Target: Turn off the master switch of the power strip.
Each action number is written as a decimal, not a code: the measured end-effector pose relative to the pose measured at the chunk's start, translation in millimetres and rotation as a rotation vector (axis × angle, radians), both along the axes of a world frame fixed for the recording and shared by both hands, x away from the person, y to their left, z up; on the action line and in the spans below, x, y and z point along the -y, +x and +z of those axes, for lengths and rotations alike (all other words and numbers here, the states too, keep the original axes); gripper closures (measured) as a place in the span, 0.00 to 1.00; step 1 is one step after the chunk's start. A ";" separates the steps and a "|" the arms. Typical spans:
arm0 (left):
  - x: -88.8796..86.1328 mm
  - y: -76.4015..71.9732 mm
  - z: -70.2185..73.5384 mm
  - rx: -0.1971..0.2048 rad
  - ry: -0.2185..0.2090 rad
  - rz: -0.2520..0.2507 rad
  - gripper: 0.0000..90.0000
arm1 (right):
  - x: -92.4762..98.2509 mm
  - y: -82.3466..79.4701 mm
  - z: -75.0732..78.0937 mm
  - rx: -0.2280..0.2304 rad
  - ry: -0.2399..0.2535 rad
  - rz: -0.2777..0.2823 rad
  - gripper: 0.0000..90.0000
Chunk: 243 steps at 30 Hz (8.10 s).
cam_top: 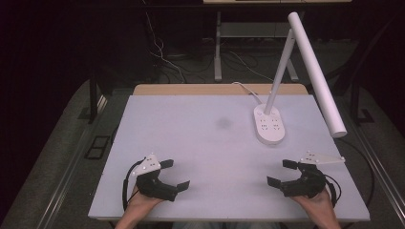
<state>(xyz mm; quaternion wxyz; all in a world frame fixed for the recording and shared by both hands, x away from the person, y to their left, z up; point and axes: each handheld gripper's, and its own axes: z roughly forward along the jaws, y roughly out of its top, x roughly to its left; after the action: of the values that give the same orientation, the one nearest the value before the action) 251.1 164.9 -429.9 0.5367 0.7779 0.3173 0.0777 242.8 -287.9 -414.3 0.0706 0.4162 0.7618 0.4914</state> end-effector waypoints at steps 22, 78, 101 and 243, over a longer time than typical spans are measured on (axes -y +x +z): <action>-1.9 0.9 0.4 0.006 0.002 0.003 0.00 | 0.1 1.1 1.0 -0.027 -0.032 0.012 0.00; -5.9 2.0 0.5 0.004 -0.001 0.011 0.00 | -16.1 59.5 45.6 -0.030 -0.140 0.065 0.00; -6.9 2.7 0.3 0.003 -0.001 0.010 0.00 | -26.4 90.5 52.2 -0.029 -0.203 0.066 0.00; -12.8 1.4 0.3 0.016 0.006 -0.009 0.00 | -56.2 252.2 0.1 0.026 -0.637 -0.128 0.99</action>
<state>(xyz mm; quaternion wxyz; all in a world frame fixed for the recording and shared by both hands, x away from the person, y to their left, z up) 252.5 177.7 -429.6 0.5372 0.7803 0.3094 0.0823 495.0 -231.7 -414.2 0.2378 0.4140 0.8485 0.2281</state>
